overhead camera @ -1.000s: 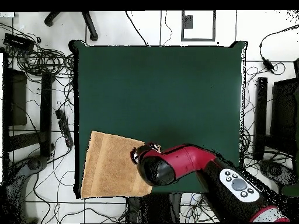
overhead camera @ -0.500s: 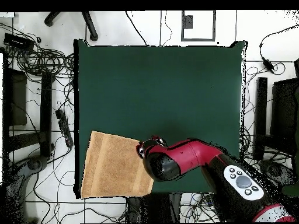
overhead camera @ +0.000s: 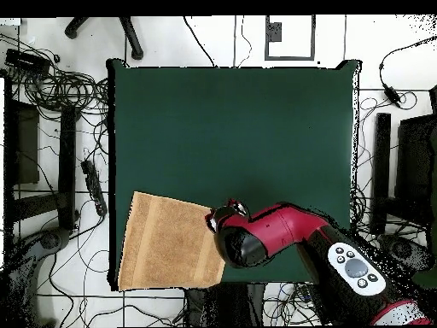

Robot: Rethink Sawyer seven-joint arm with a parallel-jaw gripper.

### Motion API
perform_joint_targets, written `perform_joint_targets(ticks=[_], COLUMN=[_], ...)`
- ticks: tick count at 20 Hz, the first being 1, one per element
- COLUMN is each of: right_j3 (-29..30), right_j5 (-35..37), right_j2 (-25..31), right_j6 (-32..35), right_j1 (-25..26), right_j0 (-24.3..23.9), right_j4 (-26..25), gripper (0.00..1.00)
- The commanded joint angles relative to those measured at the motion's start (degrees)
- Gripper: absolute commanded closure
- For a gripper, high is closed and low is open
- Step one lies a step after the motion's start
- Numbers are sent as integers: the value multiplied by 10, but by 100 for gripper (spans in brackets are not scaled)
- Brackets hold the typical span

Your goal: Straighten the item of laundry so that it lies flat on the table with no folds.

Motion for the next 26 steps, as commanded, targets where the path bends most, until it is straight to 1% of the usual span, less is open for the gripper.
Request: perform_joint_targets(ticks=[1, 5, 7, 12, 15, 20, 26], right_j3=[-39, -40, -43, -42, -46, -65, -83], right_j5=[36, 38, 26, 7, -19, -62, -99], right_j2=[-22, -40, -53, -79, -104, -146, -175], right_j6=[-24, -10, 1, 23, 51, 80, 84], right_j1=[4, 13, 23, 39, 53, 91, 133], right_j0=[39, 50, 59, 77, 99, 133, 153], right_j4=[-55, -66, -78, -88, -97, -104, -95], gripper=[0, 0, 0, 0, 0, 0, 0])
